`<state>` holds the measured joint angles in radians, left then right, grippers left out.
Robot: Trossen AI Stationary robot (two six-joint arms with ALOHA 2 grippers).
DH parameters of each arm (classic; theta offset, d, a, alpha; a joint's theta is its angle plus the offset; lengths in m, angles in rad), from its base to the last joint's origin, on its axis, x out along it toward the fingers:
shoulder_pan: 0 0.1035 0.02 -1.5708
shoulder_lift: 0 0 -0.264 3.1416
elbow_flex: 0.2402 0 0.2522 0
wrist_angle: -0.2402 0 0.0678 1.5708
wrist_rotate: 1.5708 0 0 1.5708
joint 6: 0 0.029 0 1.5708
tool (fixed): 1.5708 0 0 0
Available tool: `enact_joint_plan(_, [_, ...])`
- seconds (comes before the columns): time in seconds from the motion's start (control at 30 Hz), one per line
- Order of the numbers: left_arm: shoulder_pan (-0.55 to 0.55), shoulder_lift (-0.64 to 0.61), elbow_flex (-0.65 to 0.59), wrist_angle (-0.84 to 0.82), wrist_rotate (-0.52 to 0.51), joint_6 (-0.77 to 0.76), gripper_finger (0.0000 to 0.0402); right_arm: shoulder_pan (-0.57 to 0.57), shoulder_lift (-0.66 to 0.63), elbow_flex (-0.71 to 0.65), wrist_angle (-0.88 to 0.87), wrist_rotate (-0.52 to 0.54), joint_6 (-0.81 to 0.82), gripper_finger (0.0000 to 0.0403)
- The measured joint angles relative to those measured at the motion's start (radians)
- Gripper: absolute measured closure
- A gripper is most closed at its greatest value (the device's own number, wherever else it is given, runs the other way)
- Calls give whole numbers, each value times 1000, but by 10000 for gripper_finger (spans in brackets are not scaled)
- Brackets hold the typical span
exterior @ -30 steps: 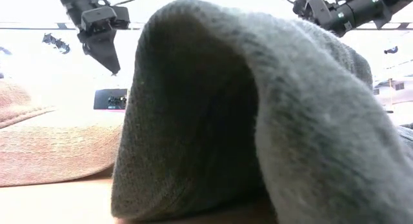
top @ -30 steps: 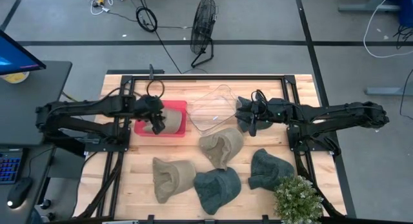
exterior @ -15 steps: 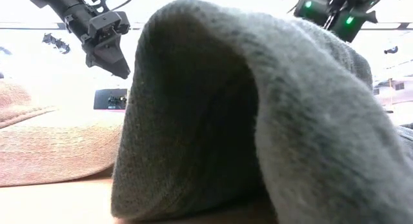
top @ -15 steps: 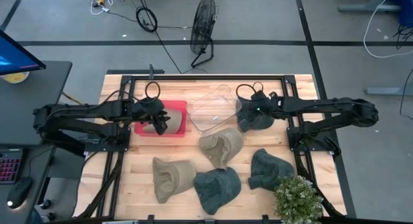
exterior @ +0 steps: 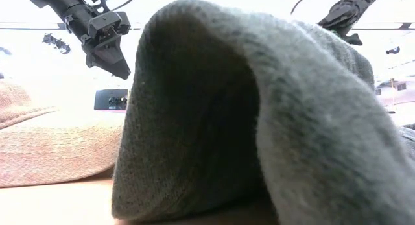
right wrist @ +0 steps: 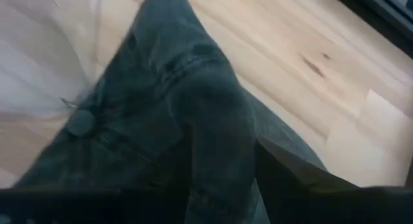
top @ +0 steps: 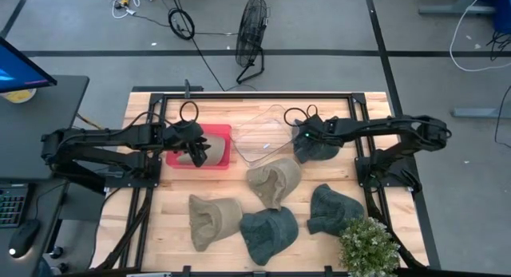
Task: Pick & Place hat
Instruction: Put the top right black cap into the transparent bin
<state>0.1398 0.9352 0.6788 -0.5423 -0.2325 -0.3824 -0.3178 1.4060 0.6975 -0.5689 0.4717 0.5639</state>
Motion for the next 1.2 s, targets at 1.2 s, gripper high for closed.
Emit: enact_joint_plan(1.2, [0,0,0,-1,0,1,257,97,38,637,-483,277,-228,399])
